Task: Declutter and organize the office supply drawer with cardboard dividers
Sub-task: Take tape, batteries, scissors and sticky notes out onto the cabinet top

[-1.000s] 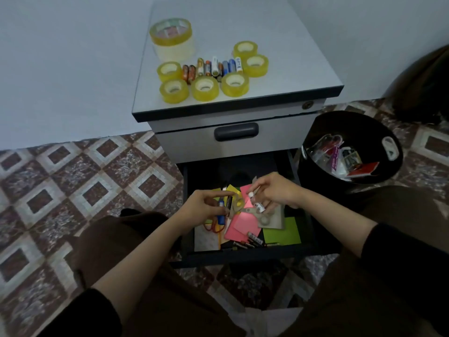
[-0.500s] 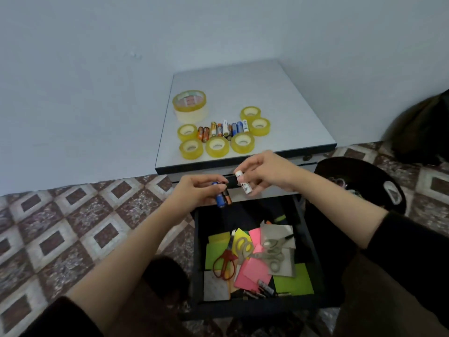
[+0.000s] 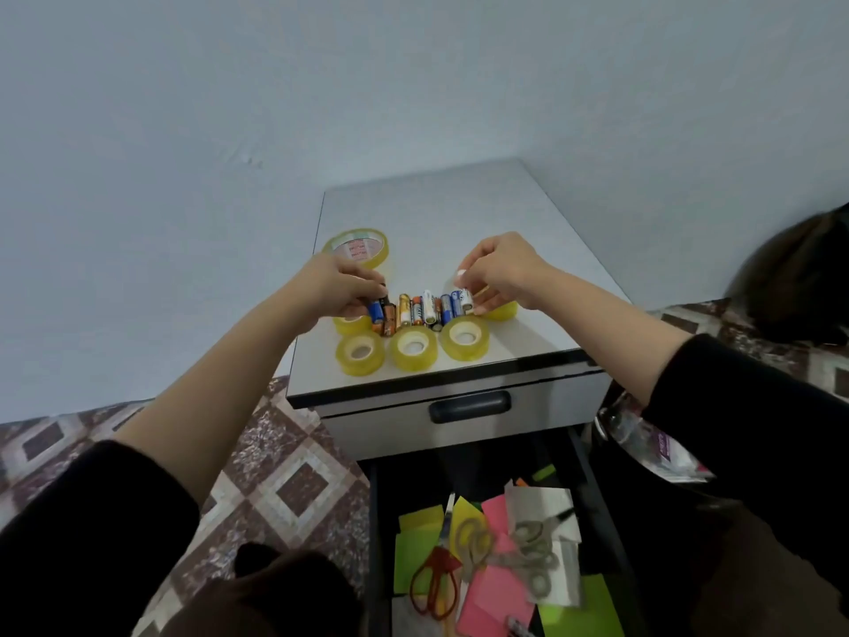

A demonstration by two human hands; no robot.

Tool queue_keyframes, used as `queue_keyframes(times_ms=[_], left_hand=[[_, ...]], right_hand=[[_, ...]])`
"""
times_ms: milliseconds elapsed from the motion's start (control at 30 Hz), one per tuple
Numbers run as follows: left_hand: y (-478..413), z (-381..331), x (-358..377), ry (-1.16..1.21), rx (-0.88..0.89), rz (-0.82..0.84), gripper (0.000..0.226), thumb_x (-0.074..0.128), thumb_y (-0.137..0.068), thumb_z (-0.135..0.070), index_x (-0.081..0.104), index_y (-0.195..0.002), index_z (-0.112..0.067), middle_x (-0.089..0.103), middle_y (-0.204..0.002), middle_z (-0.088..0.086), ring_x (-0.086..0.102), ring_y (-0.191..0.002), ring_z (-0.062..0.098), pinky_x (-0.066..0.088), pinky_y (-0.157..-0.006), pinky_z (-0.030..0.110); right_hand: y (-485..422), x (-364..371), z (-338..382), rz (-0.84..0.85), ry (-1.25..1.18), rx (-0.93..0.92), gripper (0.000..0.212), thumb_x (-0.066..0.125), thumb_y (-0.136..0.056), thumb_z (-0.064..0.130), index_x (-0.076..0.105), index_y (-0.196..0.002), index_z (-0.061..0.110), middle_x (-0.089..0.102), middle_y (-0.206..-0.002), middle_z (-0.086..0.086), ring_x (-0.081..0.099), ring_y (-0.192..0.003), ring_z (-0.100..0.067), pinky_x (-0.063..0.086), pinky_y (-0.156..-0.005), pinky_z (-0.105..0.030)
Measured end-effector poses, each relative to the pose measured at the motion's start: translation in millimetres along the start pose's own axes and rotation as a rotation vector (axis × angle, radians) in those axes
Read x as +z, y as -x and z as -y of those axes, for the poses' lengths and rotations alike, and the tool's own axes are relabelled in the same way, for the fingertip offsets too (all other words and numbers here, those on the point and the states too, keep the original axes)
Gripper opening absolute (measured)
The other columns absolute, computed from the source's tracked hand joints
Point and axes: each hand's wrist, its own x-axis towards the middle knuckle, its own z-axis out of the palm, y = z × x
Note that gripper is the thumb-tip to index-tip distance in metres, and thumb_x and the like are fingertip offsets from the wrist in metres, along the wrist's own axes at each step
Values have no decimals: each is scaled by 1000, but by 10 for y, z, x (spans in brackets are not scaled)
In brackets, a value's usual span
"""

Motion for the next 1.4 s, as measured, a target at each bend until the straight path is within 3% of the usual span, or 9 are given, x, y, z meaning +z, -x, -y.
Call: queue_keyframes(times_ms=[133,300,467,667,933,1067,1133,1233,1400], left_hand=[[-207,15,17,-109,-57,7,4,69,-82,-10,66,-84,-9,62,-75,7,55,-60,12,50,-49,13],[-354,50,55,-217,-80,43,13,71,-80,-12,67,-91,-5,61,-74,8,53,-54,11,47,-42,11],[-419,44,105,-254,-72,73,12,70,-80,-12,67,-89,-4,62,-74,8,53,-53,11,48,-45,14],[-427,38,146,-259,-87,88,10,70,-82,-15,66,-86,-6,63,-73,7,52,-48,9,46,-41,12],[-396,9,144,-246,-93,95,18,69,-82,-17,68,-94,-5,62,-76,6,55,-55,10,47,-42,11],[-366,-1,148,-270,-103,91,21,68,-83,-14,67,-100,-3,61,-77,6,58,-60,11,48,-42,11],[-350,-10,159,-289,-95,84,20,67,-84,-13,66,-101,-3,61,-77,5,58,-61,11,48,-41,11],[-334,-15,164,-286,-81,70,17,66,-84,-11,66,-99,-3,61,-77,5,60,-63,11,51,-46,12],[-311,-15,110,-270,-38,6,18,68,-80,-3,69,-98,-1,63,-78,5,61,-67,11,55,-70,24]], right_hand=[[-167,88,-7,-5,62,20,13,71,-78,-3,62,-88,-1,60,-70,-15,58,-50,-23,56,-49,-31],[-267,219,33,34,155,6,23,72,-77,-2,64,-97,-7,61,-69,-15,58,-50,-23,55,-49,-31],[-310,258,58,79,211,44,26,69,-81,3,62,-103,-10,60,-70,-15,58,-49,-24,55,-50,-29],[-329,285,73,97,263,70,24,61,-86,-2,61,-108,-11,61,-70,-15,59,-63,-28,54,-79,-38],[-299,284,58,77,238,60,20,61,-84,-6,62,-103,-12,61,-69,-18,58,-57,-27,55,-74,-37],[-291,282,65,74,251,58,18,62,-84,-6,62,-102,-10,60,-64,-14,58,-50,-22,54,-58,-28],[-291,285,68,76,254,61,19,62,-84,-4,62,-103,-10,60,-66,-14,58,-54,-23,55,-64,-30],[-293,292,65,69,263,63,20,62,-85,-2,62,-103,-10,61,-69,-16,59,-59,-25,54,-72,-34],[-272,290,51,48,256,36,9,61,-84,-5,62,-93,-8,61,-67,-15,59,-51,-23,55,-68,-33]])
